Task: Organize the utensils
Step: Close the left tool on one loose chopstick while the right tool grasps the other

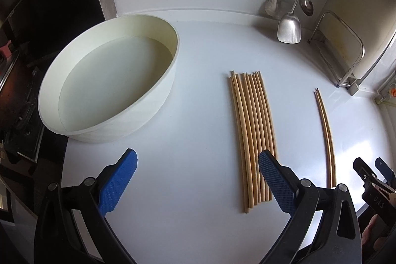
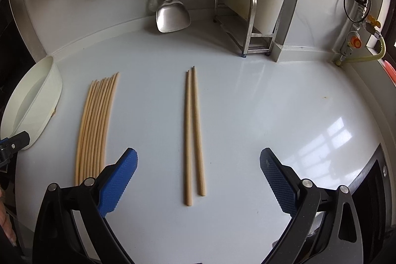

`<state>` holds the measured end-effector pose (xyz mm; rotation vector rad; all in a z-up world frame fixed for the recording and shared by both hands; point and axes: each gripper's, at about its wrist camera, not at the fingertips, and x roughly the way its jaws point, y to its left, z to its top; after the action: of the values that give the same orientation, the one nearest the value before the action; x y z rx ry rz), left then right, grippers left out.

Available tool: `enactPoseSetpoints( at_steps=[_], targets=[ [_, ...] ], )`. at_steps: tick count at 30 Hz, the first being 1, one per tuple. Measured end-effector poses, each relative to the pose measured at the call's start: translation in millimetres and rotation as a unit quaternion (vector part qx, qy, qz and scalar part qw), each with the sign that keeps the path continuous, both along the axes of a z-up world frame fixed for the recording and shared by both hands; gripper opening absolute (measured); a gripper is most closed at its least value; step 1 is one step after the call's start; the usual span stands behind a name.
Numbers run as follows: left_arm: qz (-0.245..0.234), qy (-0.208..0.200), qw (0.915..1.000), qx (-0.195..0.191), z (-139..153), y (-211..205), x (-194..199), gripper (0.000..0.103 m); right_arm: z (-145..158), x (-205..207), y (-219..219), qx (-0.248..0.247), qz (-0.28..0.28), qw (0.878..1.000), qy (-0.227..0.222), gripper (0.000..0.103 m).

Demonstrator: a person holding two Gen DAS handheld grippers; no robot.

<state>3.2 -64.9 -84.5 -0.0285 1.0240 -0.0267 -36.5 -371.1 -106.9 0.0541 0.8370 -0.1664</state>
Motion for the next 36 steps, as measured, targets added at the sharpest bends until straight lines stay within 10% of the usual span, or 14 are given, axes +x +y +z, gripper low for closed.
enactPoseSetpoints(
  at_steps=[16, 36],
  targets=[
    [0.034, -0.011, 0.9991, 0.024, -68, -31, 32, 0.097, -47, 39, -39, -0.003, -0.011, 1.0, -0.016, 0.095],
    [0.045, -0.003, 0.9988, 0.021, -86, -22, 42, 0.097, -63, 53, -50, -0.015, -0.031, 0.999, -0.005, 0.095]
  ],
)
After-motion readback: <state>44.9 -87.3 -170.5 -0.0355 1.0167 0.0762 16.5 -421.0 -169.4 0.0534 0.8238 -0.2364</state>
